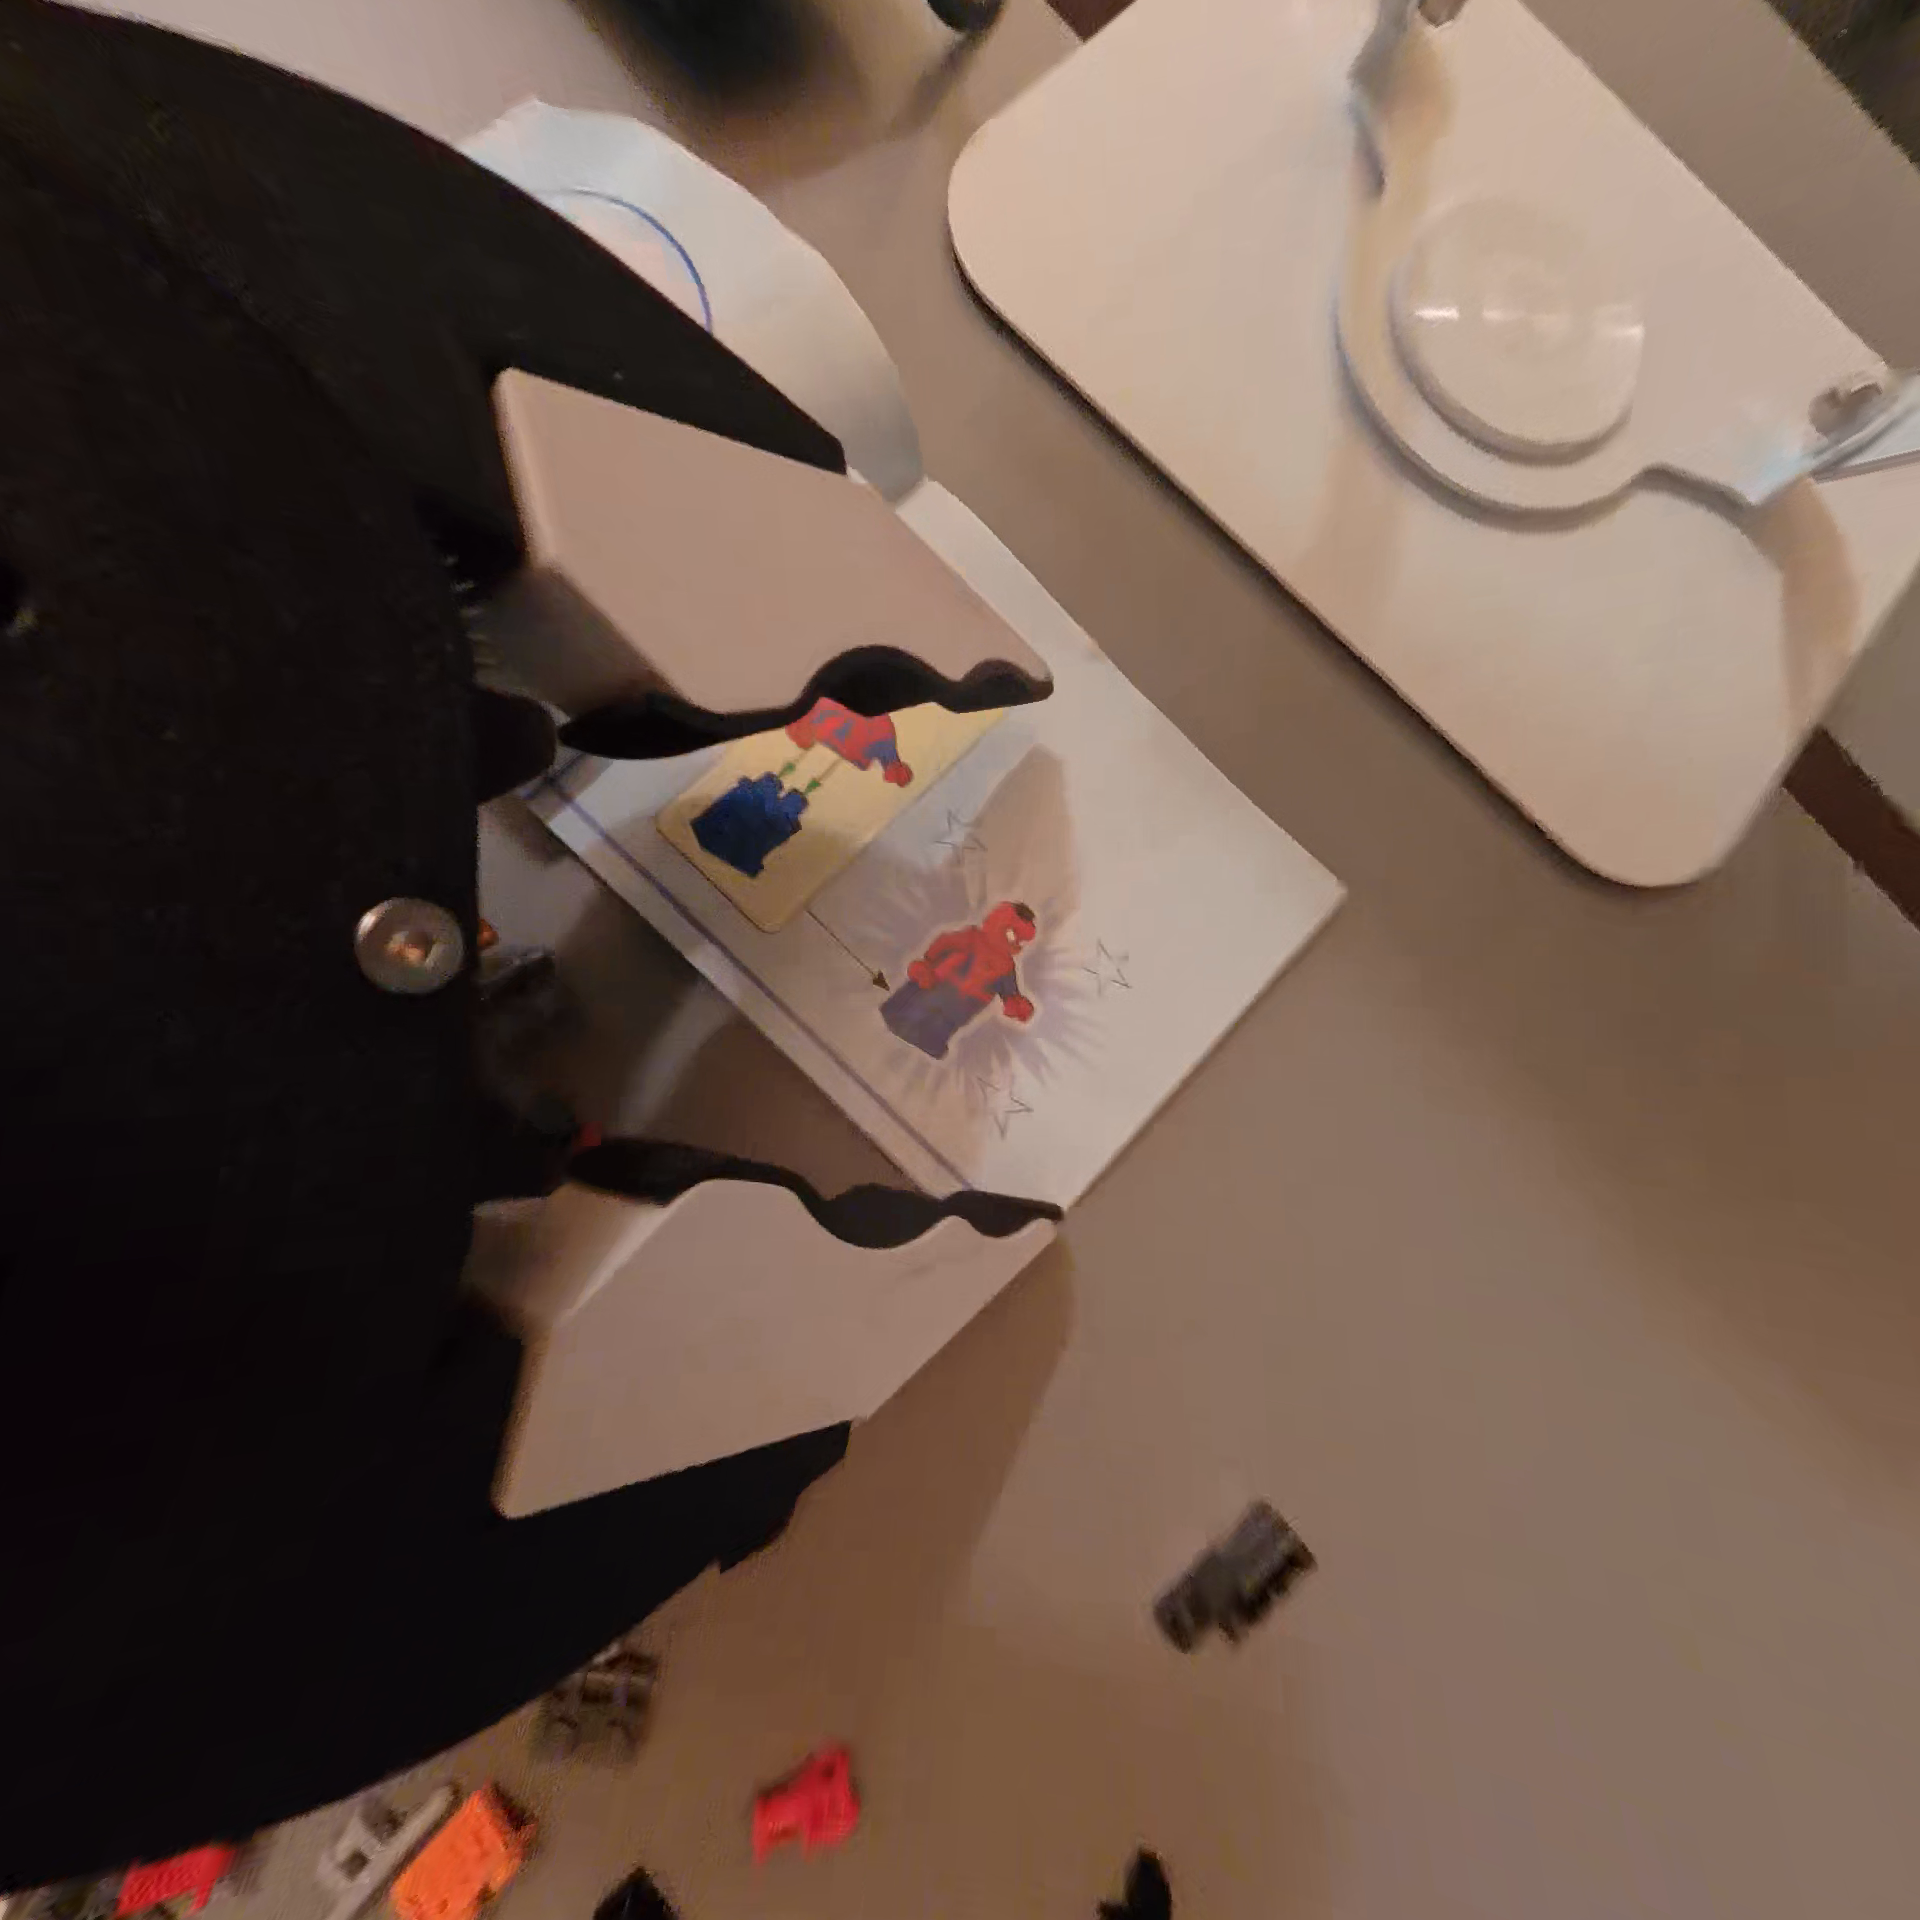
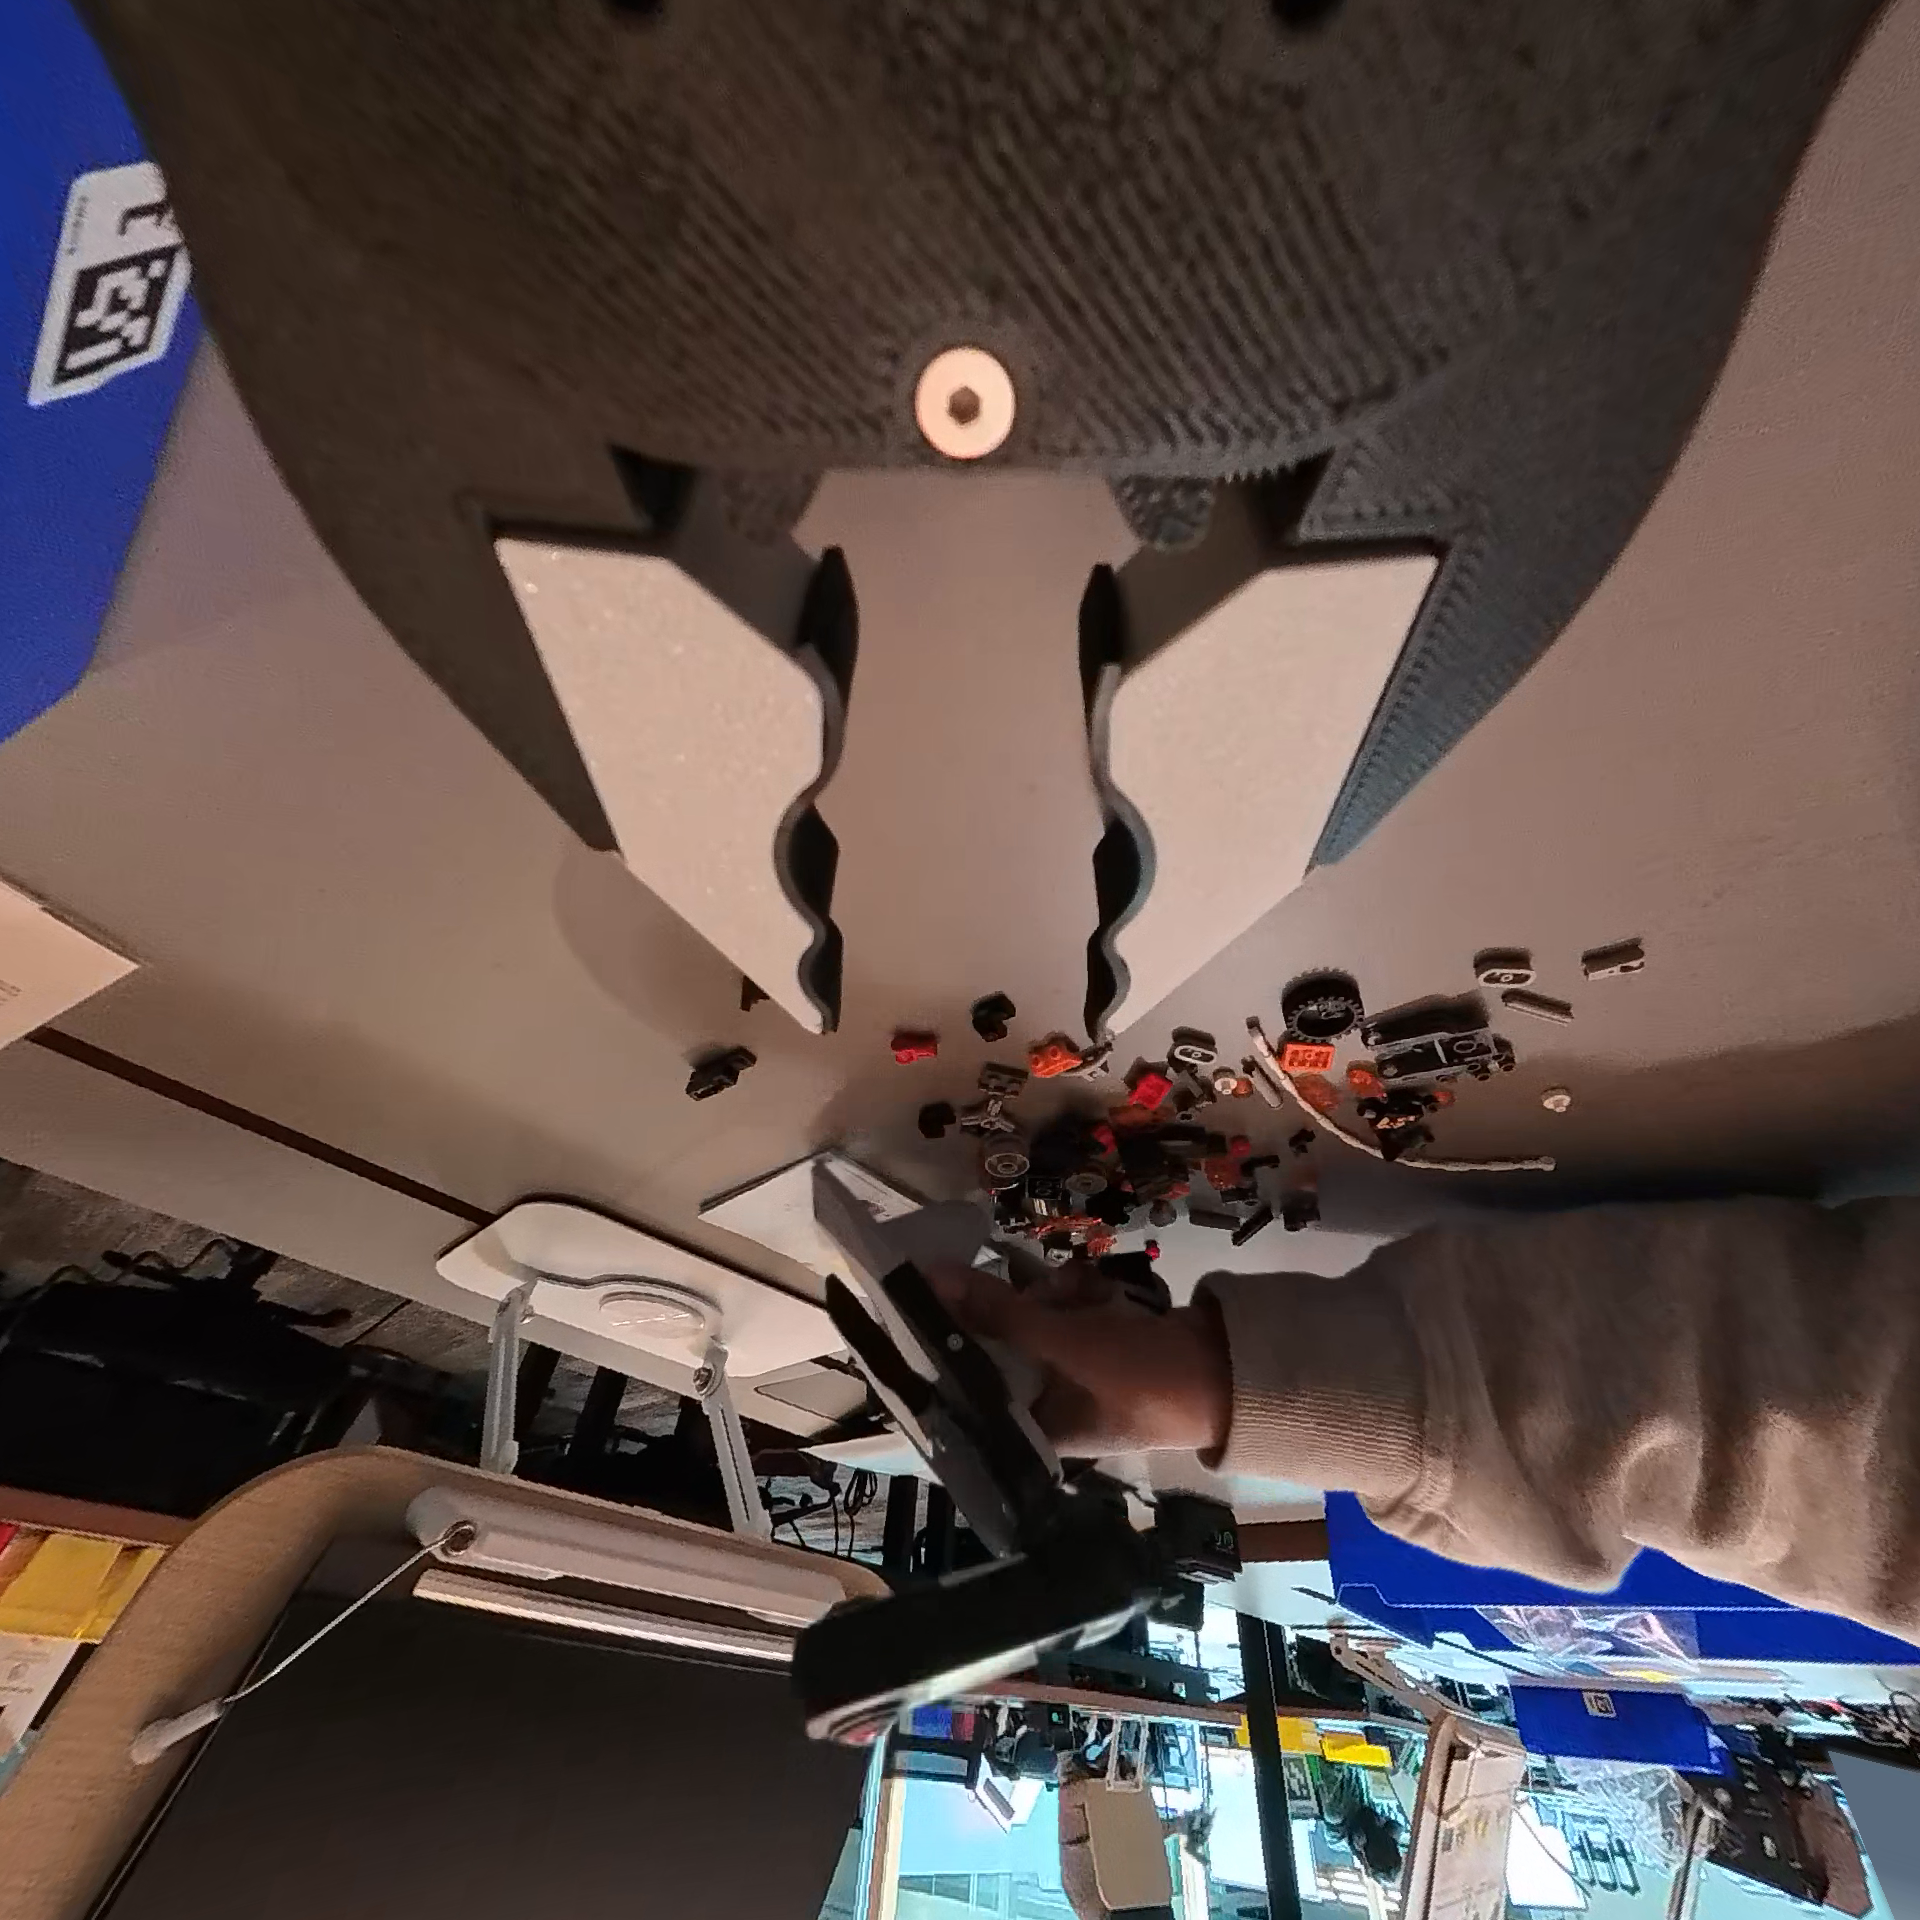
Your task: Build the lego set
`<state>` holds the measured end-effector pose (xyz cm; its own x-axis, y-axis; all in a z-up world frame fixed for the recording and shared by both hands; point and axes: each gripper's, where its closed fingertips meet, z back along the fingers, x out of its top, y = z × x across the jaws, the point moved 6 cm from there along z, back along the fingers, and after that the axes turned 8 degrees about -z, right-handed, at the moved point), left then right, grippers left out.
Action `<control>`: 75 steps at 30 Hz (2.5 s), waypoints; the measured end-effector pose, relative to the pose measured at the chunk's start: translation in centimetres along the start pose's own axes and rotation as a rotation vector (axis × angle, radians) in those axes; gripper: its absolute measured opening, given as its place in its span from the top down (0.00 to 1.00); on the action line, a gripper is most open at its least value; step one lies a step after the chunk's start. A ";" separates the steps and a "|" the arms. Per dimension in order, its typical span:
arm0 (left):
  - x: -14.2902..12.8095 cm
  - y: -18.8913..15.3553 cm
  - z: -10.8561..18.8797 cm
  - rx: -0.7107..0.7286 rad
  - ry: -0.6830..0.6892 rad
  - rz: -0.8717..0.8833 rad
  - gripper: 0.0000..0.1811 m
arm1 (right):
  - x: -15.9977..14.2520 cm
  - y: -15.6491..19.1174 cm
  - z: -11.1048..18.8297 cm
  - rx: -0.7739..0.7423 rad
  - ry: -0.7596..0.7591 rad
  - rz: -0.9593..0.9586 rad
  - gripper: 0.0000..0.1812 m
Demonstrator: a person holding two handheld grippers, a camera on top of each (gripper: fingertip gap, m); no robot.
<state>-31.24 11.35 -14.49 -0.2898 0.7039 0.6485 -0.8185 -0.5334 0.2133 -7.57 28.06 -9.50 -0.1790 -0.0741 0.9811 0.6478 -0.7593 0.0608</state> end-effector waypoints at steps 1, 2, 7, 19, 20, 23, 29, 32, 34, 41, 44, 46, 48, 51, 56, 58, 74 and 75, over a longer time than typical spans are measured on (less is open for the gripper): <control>-0.1 0.0 -0.1 -0.013 -0.004 0.016 0.51 | 0.0 0.0 0.0 0.000 0.000 0.000 0.74; -0.2 -0.1 -0.2 -0.049 -0.001 0.045 0.53 | 0.0 0.0 0.0 0.001 0.000 0.000 0.74; -0.3 0.2 -0.2 -0.082 0.007 0.068 0.61 | 0.0 0.0 0.0 0.002 0.003 0.001 0.75; -0.3 1.4 -0.5 0.011 0.029 0.002 0.98 | 0.0 0.0 0.0 0.001 0.004 0.002 0.75; -0.2 1.4 -0.5 0.005 0.032 0.008 0.99 | 0.0 0.0 0.0 0.000 0.004 0.002 0.75; 0.1 1.3 0.1 -0.035 0.021 0.048 1.00 | 0.0 0.0 0.0 0.000 0.001 0.001 0.75; 0.6 -0.8 0.6 -0.104 -0.005 -0.004 0.55 | -0.1 0.0 0.0 -0.001 0.007 0.001 0.75; 0.0 -0.8 0.1 -0.100 0.016 0.004 0.60 | -0.1 0.0 0.0 -0.002 0.006 0.002 0.75; 0.0 -0.6 -0.1 -0.115 0.009 0.047 0.71 | -0.1 0.0 0.0 -0.001 0.005 0.001 0.75; 0.0 -0.1 -0.3 -0.057 0.005 0.005 0.98 | -0.1 0.0 0.0 -0.001 0.010 0.002 0.75; 0.1 0.0 -0.3 -0.058 0.016 0.008 0.99 | -0.1 0.0 0.0 -0.002 0.010 0.003 0.75; 0.2 0.0 -0.2 -0.067 0.028 0.030 0.99 | -0.1 0.0 0.0 -0.002 0.008 0.002 0.75; 0.4 -0.2 0.1 -0.082 0.004 0.032 0.83 | -0.1 0.0 0.0 -0.002 0.007 0.001 0.75; 0.6 -0.6 0.3 -0.066 -0.025 -0.012 0.53 | -0.1 0.0 0.0 -0.002 0.011 0.002 0.75; -0.3 -0.1 -0.3 -0.100 -0.004 0.081 0.55 | -0.1 0.0 0.0 -0.002 0.014 0.004 0.75; -0.4 0.3 -0.3 -0.077 -0.010 0.080 0.60 | -0.1 0.0 0.0 -0.002 0.015 0.004 0.75; -0.4 0.8 -0.6 0.130 0.050 -0.121 0.97 | -0.1 0.1 0.0 -0.003 0.016 0.011 0.76; -0.3 0.9 -0.6 0.113 0.052 -0.101 0.97 | -0.1 0.1 0.0 -0.004 0.017 0.012 0.76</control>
<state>-32.20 10.92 -14.96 -0.2363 0.7785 0.5815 -0.7846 -0.5058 0.3585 -7.44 28.01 -9.59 -0.1836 -0.0938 0.9785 0.6474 -0.7606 0.0486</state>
